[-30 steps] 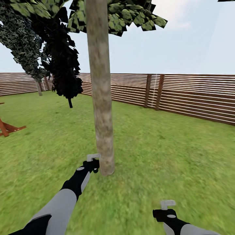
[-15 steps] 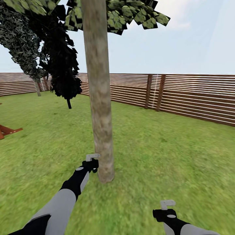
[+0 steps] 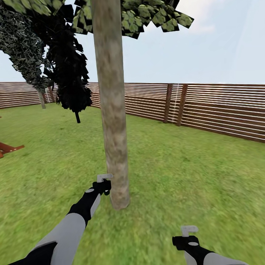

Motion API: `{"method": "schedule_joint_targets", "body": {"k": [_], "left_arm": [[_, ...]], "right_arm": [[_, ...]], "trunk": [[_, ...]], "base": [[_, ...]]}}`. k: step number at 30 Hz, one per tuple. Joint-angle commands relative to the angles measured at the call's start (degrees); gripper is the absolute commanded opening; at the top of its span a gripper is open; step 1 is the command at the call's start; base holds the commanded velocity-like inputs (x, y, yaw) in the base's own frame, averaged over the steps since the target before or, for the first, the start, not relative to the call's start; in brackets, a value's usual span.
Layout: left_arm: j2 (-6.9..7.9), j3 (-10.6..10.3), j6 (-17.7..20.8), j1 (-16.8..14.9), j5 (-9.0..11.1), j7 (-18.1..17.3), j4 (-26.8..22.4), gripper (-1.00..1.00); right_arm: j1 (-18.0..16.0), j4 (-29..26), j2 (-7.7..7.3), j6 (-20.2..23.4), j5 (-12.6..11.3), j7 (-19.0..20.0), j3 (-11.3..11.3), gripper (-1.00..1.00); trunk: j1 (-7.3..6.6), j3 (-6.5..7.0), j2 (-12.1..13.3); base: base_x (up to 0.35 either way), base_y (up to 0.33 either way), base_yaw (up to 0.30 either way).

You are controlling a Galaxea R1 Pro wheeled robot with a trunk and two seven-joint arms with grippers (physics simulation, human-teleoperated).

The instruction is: In the garden, pick up the pesticide atomizer on the floor and spray pesticide onto both trees until each tree trunk is fully covered.

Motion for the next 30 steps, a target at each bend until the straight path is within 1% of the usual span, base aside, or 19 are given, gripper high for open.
{"method": "schedule_joint_targets", "body": {"k": [1,2,7,8,17,19,20,21,22,23,25,26,28,30], "left_arm": [[-0.05,0.5,0.3,0.0,-0.6,-0.3,-0.1,-1.00],[0.02,0.5,0.3,0.0,-0.6,-0.3,-0.1,-1.00],[1.74,0.6,0.3,0.0,-0.5,-0.3,0.1,-1.00],[1.89,0.6,0.3,0.0,-0.5,-0.3,0.1,-1.00],[2.00,0.6,0.3,0.0,-0.4,-0.3,0.6,-1.00],[1.81,0.0,1.2,0.0,-0.4,-0.4,-0.3,-1.00],[1.71,-0.1,2.8,0.0,-0.3,-0.5,-1.4,-1.00],[1.65,-0.1,5.8,0.0,-0.3,-0.6,-3.7,-1.00],[1.62,-0.2,10.7,0.0,-0.3,-0.6,-7.3,-1.00],[1.58,-0.2,17.3,0.0,-0.3,-0.7,-12.6,-1.00],[1.56,-0.2,23.8,0.0,-0.3,-0.8,-18.8,-1.00],[1.56,-0.3,26.1,-0.1,-0.3,-0.8,-21.0,-1.00],[1.55,-0.3,30.2,-0.1,-0.3,-0.9,-23.7,-1.00],[1.55,-0.3,32.5,-0.1,-0.3,-0.9,-25.4,-1.00]], "right_arm": [[-0.1,0.3,0.00,-0.4,0.2,-0.2,0.1,1.00],[-0.1,0.3,0.00,-0.4,0.2,-0.2,0.1,1.00],[-0.1,0.3,0.00,-0.4,0.2,-0.2,0.2,1.00],[-0.1,0.3,0.00,-0.4,0.2,-0.2,0.2,1.00],[-0.1,0.3,0.00,-0.4,0.2,-0.2,0.1,1.00],[-0.1,0.3,0.00,-0.4,0.2,-0.2,0.2,1.00],[-0.1,0.3,0.00,-0.4,0.2,-0.2,0.2,1.00],[-0.1,0.3,0.00,-0.4,0.2,-0.2,0.2,1.00],[-0.1,0.3,0.00,-0.4,0.2,-0.2,0.2,1.00],[-0.1,0.3,0.00,-0.4,0.2,-0.2,0.2,1.00],[-0.1,0.3,0.00,-0.4,0.2,-0.2,0.2,1.00],[-0.1,0.3,0.00,-0.4,0.2,-0.2,0.2,1.00],[-0.1,0.3,0.00,-0.4,0.2,-0.2,0.2,1.00],[-0.1,0.3,0.00,-0.4,0.2,-0.2,0.2,1.00]], "trunk": [[0.03,-0.10,-0.1],[0.03,-0.10,-0.1],[0.03,-0.10,-0.1],[0.03,-0.10,-0.1],[0.03,-0.10,-0.1],[0.03,-0.10,-0.1],[0.03,-0.10,-0.1],[0.03,-0.10,-0.1],[0.03,-0.10,-0.1],[0.03,-0.10,-0.1],[0.03,-0.10,-0.1],[0.03,-0.10,-0.1],[0.03,-0.10,-0.1],[0.03,-0.10,-0.1]], "base": [[0.037,0.011,0.000],[0.024,0.007,0.000],[0.005,0.002,0.000],[0.000,0.000,0.000],[0.000,0.000,0.000],[0.000,0.000,0.000],[0.000,0.000,0.000],[0.000,0.000,0.000],[0.000,0.000,0.000],[0.000,0.000,0.000],[0.000,0.000,0.000],[0.000,0.000,0.000],[0.000,0.000,0.000],[0.000,0.000,0.000]]}}
